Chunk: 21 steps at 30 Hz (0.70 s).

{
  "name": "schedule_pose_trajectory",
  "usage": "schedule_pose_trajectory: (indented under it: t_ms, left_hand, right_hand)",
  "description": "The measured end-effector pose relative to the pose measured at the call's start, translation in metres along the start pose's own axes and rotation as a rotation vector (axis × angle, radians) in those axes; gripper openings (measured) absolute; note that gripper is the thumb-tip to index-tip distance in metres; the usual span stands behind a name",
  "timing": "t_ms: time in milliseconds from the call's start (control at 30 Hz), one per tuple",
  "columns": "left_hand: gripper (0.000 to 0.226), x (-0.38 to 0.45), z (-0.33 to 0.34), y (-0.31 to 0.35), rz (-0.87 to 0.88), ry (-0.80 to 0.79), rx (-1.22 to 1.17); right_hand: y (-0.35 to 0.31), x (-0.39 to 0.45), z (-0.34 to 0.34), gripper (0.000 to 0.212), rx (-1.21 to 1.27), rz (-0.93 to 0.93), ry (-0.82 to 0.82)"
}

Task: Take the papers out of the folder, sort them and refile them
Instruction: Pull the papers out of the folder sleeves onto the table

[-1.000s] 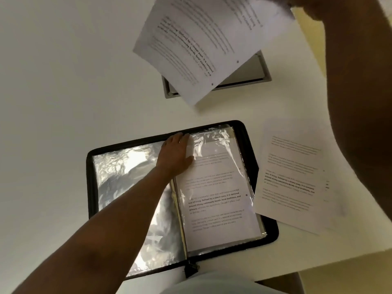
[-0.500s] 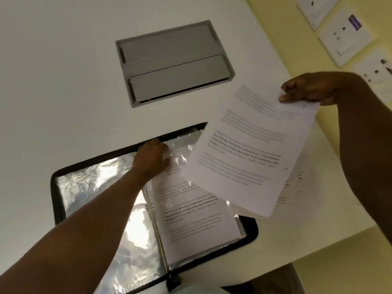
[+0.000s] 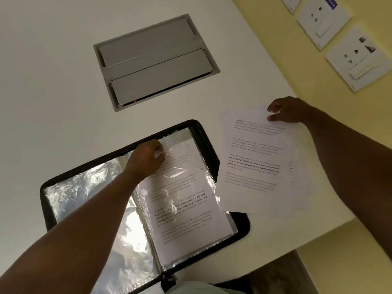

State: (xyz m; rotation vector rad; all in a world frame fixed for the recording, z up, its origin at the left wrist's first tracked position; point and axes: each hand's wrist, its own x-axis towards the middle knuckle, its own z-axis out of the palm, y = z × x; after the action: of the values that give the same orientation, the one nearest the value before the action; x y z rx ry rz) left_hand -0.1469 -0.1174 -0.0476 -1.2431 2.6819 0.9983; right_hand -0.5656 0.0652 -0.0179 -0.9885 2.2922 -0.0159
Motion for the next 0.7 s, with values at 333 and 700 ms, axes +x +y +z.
schedule_pose_trajectory:
  t_ms: [333,700]
  left_hand:
    - [0.016,-0.011,-0.013,0.024,-0.113,0.11,-0.298]
    - [0.023,-0.052,-0.064,0.009,-0.27,0.244,-0.841]
  right_hand:
    - [-0.109,-0.05,0.073,0.018,0.344,-0.432,0.443]
    - [-0.226,-0.153,0.139,0.047,0.339,-0.434,-0.618]
